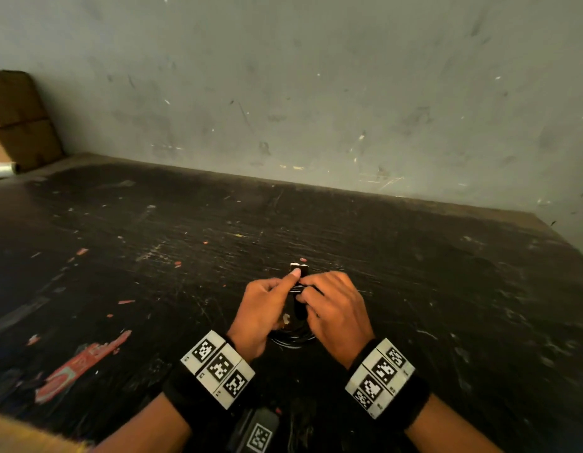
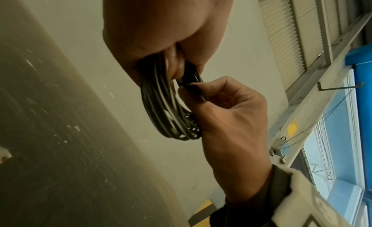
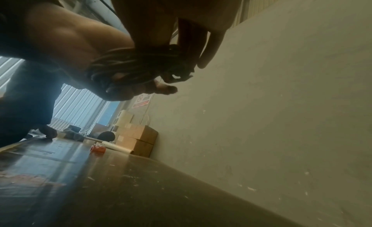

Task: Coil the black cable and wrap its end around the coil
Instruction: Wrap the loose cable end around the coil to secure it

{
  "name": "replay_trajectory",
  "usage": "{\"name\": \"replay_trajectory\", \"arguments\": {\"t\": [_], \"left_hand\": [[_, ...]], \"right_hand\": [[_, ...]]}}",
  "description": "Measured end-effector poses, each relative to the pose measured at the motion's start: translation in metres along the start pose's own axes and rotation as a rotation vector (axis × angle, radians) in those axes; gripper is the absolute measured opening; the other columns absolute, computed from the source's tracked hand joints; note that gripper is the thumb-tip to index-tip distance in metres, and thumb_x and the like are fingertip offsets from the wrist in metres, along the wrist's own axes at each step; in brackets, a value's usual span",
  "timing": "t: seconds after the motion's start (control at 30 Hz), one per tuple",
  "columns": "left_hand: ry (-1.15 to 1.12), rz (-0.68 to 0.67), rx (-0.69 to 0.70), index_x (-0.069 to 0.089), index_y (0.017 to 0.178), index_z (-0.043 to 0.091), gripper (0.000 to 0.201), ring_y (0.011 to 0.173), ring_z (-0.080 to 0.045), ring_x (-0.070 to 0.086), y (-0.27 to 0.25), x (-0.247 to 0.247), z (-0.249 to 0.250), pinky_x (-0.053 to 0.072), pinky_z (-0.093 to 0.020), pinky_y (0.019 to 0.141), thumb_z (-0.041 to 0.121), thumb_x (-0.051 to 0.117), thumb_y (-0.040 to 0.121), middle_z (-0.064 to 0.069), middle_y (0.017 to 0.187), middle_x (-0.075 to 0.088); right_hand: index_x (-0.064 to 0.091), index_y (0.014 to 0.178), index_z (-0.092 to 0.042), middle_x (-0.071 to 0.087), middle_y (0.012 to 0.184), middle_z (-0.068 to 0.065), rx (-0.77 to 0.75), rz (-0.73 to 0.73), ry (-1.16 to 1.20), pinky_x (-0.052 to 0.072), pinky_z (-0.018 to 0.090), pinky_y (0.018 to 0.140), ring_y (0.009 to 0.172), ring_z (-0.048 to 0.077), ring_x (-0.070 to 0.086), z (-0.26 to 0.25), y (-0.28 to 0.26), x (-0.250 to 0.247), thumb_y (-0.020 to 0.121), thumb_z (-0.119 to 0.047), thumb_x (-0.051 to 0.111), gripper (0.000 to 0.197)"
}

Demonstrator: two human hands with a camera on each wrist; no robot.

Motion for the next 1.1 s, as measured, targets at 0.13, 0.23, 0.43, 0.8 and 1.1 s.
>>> {"name": "replay_trajectory", "arguments": {"t": [0.13,0.23,0.43,0.8,1.1], "left_hand": [[-0.048,-0.031,0.01,0.063,0.074,0.003,0.031,0.031,-0.003,0.036,-0.003,0.006,0.004,0.027,-0.016,0.032,0.031,0.059,0.088,0.007,0.037,0.04],[-0.078,-0.041,0.033,0.065,0.073,0.002,0.034,0.033,-0.003,0.045,-0.005,0.011,0.007,0.033,-0.014,0.034,0.03,0.057,0.09,0.006,0.038,0.051],[0.031,-0.025,0.105,0.068,0.069,0.0,0.044,0.048,-0.019,0.037,-0.006,0.019,0.002,0.027,-0.028,0.044,0.041,0.061,0.085,-0.013,0.055,0.044],[0.074,-0.036,0.4,0.061,0.069,-0.008,0.059,0.057,-0.024,0.046,-0.016,0.017,0.001,0.04,-0.047,0.054,0.05,0.056,0.082,-0.033,0.063,0.052],[0.213,-0.106,0.467,0.058,0.06,-0.006,0.055,0.048,-0.012,0.042,-0.017,-0.009,0.007,0.036,-0.03,0.047,0.043,0.055,0.084,-0.008,0.047,0.049]], "right_hand": [[0.065,0.081,-0.014,0.07,0.095,0.005,-0.008,-0.037,0.011,0.038,0.029,0.085,0.087,0.02,0.064,0.006,-0.004,-0.003,0.076,-0.008,0.057,0.012],[0.068,0.092,-0.018,0.069,0.108,0.004,0.002,-0.096,0.042,0.034,0.031,0.096,0.098,0.018,0.061,0.015,-0.008,-0.008,0.077,-0.014,0.063,0.017],[0.071,0.09,-0.019,0.072,0.102,-0.001,0.082,-0.044,0.218,0.037,0.032,0.097,0.095,0.011,0.063,0.024,-0.014,-0.02,0.082,-0.024,0.063,0.013],[0.073,0.069,-0.022,0.073,0.071,-0.011,0.651,0.103,0.897,0.05,0.016,0.066,0.07,0.005,0.067,0.03,-0.011,-0.016,0.074,-0.009,0.074,0.014],[0.053,0.07,-0.015,0.062,0.059,-0.004,0.796,0.005,1.121,0.05,0.016,0.056,0.056,0.005,0.06,0.021,-0.004,-0.003,0.07,0.002,0.075,0.027]]}}
Point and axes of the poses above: each hand's wrist, its own y-axis towards the middle knuckle, its own x-axis out of the palm, z = x × y, the point moved 3 cm from there along y, towards the middle knuckle
